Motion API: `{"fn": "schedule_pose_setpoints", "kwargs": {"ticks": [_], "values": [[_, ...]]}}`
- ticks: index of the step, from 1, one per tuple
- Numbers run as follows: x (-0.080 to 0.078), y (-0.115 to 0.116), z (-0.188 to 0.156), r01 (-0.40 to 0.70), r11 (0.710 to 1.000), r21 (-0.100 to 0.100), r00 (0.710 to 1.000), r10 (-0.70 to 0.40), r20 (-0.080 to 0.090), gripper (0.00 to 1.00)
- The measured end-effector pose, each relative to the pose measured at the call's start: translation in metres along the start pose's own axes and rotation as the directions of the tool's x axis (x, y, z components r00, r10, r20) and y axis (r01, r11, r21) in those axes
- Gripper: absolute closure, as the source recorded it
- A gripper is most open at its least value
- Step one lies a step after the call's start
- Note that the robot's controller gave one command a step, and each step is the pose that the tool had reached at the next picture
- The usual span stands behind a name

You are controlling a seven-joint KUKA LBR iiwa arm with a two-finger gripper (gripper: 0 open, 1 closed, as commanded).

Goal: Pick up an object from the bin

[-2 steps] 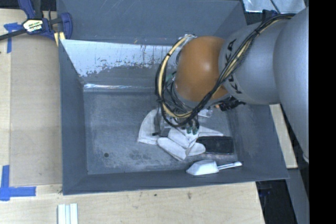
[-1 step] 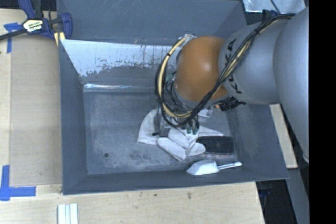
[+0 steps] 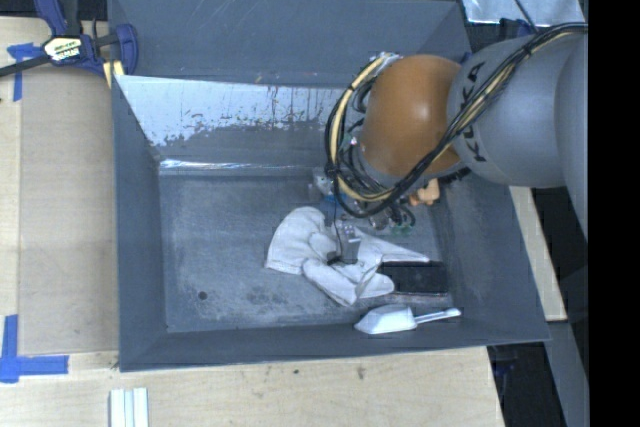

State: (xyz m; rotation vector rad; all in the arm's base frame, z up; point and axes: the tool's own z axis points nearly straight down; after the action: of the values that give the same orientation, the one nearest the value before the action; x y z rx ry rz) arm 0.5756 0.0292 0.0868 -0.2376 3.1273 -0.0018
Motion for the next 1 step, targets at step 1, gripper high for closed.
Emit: {"fn": "schedule_pose_setpoints", "kwargs": {"ticks": [1], "values": [[0.0,0.001,-0.0001,0.001,1.0,-0.001,1.0,-0.001,0.0,0.0]]}}
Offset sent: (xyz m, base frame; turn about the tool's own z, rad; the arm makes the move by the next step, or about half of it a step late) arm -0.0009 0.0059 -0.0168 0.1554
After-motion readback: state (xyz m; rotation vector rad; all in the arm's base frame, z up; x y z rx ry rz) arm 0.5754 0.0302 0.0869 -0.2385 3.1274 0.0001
